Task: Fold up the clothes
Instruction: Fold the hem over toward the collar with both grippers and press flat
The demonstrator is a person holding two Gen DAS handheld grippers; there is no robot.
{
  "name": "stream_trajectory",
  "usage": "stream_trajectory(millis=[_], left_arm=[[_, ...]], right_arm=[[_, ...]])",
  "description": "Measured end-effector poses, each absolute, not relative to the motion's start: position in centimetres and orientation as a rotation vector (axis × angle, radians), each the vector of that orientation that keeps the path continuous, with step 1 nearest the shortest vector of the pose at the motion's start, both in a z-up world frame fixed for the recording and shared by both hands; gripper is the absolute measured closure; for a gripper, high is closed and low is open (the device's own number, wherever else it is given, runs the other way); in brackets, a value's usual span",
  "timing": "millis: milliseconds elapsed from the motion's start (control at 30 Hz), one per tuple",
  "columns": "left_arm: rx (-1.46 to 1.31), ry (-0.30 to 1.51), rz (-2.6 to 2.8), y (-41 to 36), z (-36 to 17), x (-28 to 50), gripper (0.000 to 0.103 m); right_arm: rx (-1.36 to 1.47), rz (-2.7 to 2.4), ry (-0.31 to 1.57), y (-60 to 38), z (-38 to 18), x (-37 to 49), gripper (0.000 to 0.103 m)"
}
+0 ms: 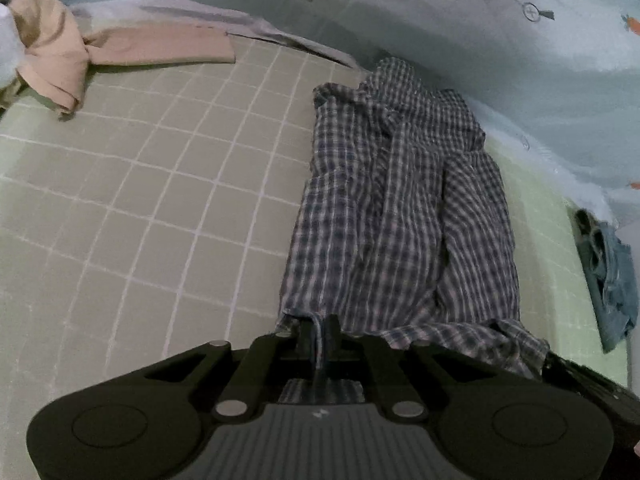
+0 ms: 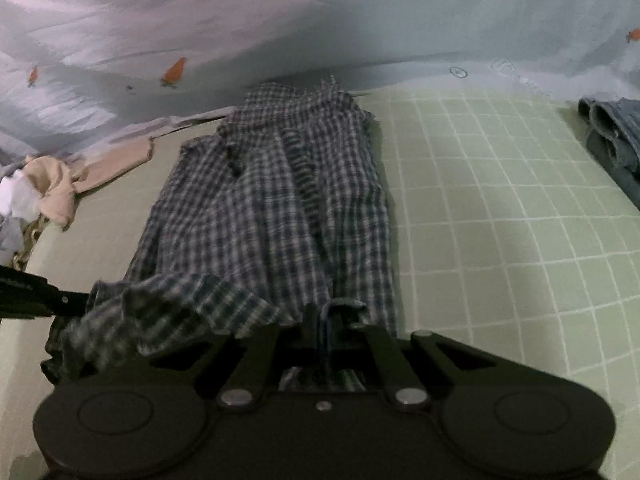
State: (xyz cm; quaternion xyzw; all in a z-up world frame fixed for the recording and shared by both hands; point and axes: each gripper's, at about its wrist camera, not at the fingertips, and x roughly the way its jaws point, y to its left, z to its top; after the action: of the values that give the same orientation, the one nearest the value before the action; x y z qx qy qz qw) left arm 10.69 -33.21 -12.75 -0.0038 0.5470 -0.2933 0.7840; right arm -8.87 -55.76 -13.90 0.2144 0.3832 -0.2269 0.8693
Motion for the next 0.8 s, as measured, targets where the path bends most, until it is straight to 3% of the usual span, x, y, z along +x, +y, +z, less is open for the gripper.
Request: stream_trajectory(millis=[67,100,133,167,233,433,800], left_arm=[[-0.045,1.181,-0.642,-33.0,-13.0,11.2,0.086],[-0.062,1.176,-0.636,-32.8,-12.9,11.3,0.077],[-0.078,1.169,-0.630,-32.5,-12.7,11.3,0.069],[-0.092,1.143,-0.616,-32.0,-12.2,11.3,0.064],[-0.119,1.091,-0.587,-31.0,-11.1,11.1,0.050],[-0.131,0.966,-0.540,-27.3,-7.7,9.6,0.039],[-0.033,1.098,-0.552,-23.9,-10.5,3.3,0.039]], right_arm=[[0.455,-0.495,0.786,-55.9,-13.8,-9.1,0.085],[0.459,-0.505,0.779,-55.9,-13.7,-9.2,0.076],[0.462,-0.515,0.771,-56.0,-13.7,-9.3,0.052],[0.464,-0.533,0.752,-56.1,-13.3,-9.7,0.041],[0.467,-0.569,0.716,-56.3,-12.7,-10.5,0.042],[0.436,-0.613,0.674,-55.9,-10.0,-13.6,0.039],[0.431,-0.546,0.780,-51.2,-11.5,-17.4,0.036]])
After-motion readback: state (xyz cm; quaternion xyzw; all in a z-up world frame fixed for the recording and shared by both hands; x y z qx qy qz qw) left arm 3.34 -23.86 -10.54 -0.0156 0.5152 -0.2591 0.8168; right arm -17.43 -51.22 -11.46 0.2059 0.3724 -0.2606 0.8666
